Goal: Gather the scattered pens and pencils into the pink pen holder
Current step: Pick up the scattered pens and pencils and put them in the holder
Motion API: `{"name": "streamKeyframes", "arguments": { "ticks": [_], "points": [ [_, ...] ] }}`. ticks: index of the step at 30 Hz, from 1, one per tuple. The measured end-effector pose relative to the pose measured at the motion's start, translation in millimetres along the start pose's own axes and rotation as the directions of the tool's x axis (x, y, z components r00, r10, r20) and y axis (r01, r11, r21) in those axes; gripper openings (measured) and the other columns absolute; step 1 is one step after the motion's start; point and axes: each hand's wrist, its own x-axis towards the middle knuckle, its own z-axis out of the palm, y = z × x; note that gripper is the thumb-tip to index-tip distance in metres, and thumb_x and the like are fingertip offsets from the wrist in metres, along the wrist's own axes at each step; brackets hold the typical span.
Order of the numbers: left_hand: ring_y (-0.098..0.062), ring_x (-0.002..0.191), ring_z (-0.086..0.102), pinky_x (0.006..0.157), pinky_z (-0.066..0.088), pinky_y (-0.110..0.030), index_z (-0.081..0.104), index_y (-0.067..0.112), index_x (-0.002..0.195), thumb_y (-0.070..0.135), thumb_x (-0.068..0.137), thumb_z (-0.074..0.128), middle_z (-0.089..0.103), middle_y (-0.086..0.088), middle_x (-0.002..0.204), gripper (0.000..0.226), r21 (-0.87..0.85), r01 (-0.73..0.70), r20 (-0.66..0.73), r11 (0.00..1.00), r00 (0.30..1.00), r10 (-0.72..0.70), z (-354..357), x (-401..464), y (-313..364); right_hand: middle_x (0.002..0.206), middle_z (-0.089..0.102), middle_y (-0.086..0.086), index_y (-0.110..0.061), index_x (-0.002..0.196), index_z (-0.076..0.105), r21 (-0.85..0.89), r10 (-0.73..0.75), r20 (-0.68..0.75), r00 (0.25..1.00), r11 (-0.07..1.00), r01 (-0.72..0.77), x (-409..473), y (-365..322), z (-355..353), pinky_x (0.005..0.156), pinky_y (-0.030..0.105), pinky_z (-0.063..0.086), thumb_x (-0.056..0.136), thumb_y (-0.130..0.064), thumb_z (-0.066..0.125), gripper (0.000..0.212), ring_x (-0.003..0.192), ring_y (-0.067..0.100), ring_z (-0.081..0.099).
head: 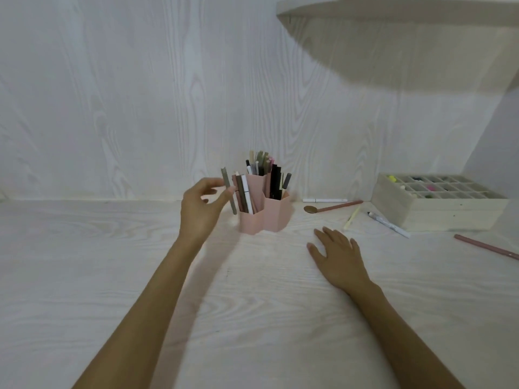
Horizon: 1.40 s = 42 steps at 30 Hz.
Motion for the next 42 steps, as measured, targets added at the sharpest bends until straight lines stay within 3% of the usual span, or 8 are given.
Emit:
{"name": "streamKeyframes", "arguments": {
  "ticks": [6,16,26,29,31,34,37,42],
  "points": [
    [-0.009,0.087,0.067,0.076,0.047,-0.027,0.07,0.023,0.097,0.038,0.079,0.072,0.074,0.007,0.091,0.024,0.208,0.089,-0.134,0.974,0.989,-0.062,25.7,34.4,19.5,0.157,0.017,-0.002,-0.026,0.146,0.024,0.009,-0.008,0.01,1.0,1.0,0.008,2.7,2.1,1.5,0.117,0.044,0.003,0.097,-0.051,0.026,0.056,0.146,0.018,0.011],
    [-0.012,0.067,0.057,0.052,0.034,-0.02,0.074,0.028,0.075,0.044,0.077,0.073,0.069,0.008,0.074,0.016,0.545,0.106,-0.04,0.832,0.994,-0.101,48.8,20.6,-16.6,0.157,0.018,-0.001,-0.025,0.145,0.025,0.021,-0.012,0.0,1.0,1.0,0.012,4.4,1.2,2.9,0.117,0.046,0.002,0.097,-0.05,0.027,0.055,0.146,0.019,0.01],
    [-0.007,0.059,0.054,0.054,0.033,-0.022,0.062,0.032,0.071,0.05,0.085,0.057,0.057,0.016,0.06,0.024,0.399,-0.004,-0.222,0.917,0.97,0.101,75.6,-20.9,-13.8,0.157,0.017,0.0,-0.024,0.146,0.025,0.021,-0.024,0.012,1.0,0.999,0.023,-0.1,-0.1,1.5,0.117,0.047,0.003,0.097,-0.048,0.026,0.055,0.145,0.02,0.01],
    [0.004,0.056,0.054,0.052,0.034,-0.011,0.061,0.034,0.068,0.047,0.087,0.057,0.053,0.019,0.053,0.023,0.359,-0.202,-0.073,0.911,0.967,0.243,102.8,-45.0,-5.8,0.156,0.022,-0.001,-0.025,0.145,0.028,-0.014,-0.072,0.133,0.989,0.997,0.075,5.1,8.2,-18.7,0.116,0.045,0.011,0.099,-0.043,0.025,0.049,0.144,0.021,0.017],
    [0.006,0.057,0.054,0.053,0.035,-0.01,0.065,0.031,0.073,0.045,0.09,0.054,0.055,0.02,0.055,0.024,0.387,-0.32,0.125,0.865,0.947,0.294,124.1,-51.3,-5.1,0.148,0.04,0.0,-0.026,0.135,0.047,0.165,-0.097,0.225,0.969,0.984,0.06,15.1,23.4,-43.8,0.11,0.037,0.025,0.1,-0.039,0.027,0.042,0.136,0.021,0.035],
    [0.001,0.07,0.059,0.06,0.042,-0.021,0.07,0.03,0.096,0.042,0.094,0.049,0.067,0.017,0.082,0.024,0.42,-0.341,0.353,0.841,0.915,0.194,149.7,-45.0,-6.6,0.13,0.058,0.001,-0.023,0.118,0.062,0.332,-0.029,0.02,0.999,0.943,0.021,21.4,56.3,-65.5,0.098,0.029,0.036,0.098,-0.028,0.041,0.029,0.121,0.019,0.049],
    [-0.006,0.095,0.059,0.073,0.046,-0.021,0.064,0.025,0.116,0.048,0.091,0.052,0.067,0.012,0.109,0.035,0.415,-0.288,0.473,0.863,0.878,0.066,174.3,-33.2,-13.0,0.133,0.053,0.01,-0.011,0.13,0.05,0.095,0.07,-0.3,0.951,0.995,-0.043,17.0,95.6,-57.3,0.099,0.033,0.035,0.094,-0.018,0.05,0.037,0.124,0.025,0.044],
    [-0.02,0.119,0.05,0.095,0.046,-0.039,0.049,0.024,0.134,0.07,0.073,0.059,0.055,0.0,0.128,0.077,0.564,-0.236,0.517,0.791,0.848,-0.116,224.2,-35.0,-16.7,0.152,0.029,0.009,-0.012,0.147,0.021,-0.078,0.163,-0.188,0.969,0.981,-0.18,23.9,116.5,-39.3,0.109,0.04,0.027,0.098,-0.035,0.035,0.056,0.138,0.027,0.025]
  ]
}}
